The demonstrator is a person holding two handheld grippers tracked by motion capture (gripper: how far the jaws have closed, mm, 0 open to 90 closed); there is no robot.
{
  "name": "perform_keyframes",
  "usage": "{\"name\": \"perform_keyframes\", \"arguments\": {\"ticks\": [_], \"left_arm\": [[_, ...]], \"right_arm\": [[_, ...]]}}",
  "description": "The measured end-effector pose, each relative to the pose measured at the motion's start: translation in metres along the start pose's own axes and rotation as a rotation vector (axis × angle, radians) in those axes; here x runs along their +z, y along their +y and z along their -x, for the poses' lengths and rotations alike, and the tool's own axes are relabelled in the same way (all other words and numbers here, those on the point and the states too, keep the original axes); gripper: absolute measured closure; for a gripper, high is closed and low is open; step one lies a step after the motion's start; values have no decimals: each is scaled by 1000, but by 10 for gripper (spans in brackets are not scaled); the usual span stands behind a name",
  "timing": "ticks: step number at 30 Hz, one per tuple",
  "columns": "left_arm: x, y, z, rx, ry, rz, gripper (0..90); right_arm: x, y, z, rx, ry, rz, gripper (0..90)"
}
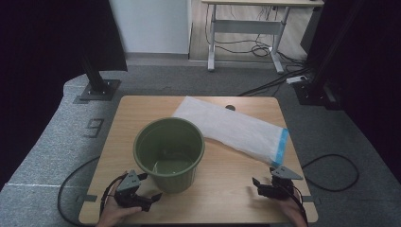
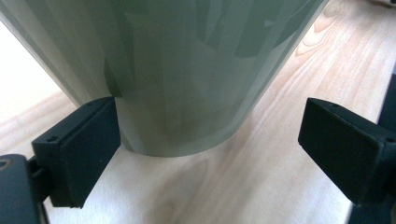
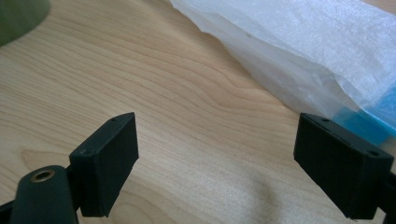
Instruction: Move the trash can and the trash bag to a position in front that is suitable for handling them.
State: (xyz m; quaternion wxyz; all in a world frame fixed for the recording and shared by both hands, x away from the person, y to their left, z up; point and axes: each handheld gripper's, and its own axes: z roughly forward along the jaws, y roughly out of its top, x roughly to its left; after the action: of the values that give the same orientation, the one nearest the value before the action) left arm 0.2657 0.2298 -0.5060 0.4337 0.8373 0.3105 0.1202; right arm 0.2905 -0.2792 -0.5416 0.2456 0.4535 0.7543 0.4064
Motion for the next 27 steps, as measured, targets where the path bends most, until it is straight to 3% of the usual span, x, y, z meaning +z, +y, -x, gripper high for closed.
{"name": "perform_keyframes", "arguments": {"ticks": [5, 13, 20, 27], "left_arm": [[14, 11, -6, 15, -4, -1, 84], [45, 37, -10, 36, 29, 7, 142], [62, 53, -11, 46, 24, 3, 144], [68, 64, -12, 36, 33, 11, 144]], "right_arm": [[-9, -4, -9, 1, 5, -2, 134], [-18, -11, -15, 13, -1, -12, 140], [-25, -11, -19, 16, 7, -3, 146], [-21, -10, -21, 12, 16, -13, 147]]}}
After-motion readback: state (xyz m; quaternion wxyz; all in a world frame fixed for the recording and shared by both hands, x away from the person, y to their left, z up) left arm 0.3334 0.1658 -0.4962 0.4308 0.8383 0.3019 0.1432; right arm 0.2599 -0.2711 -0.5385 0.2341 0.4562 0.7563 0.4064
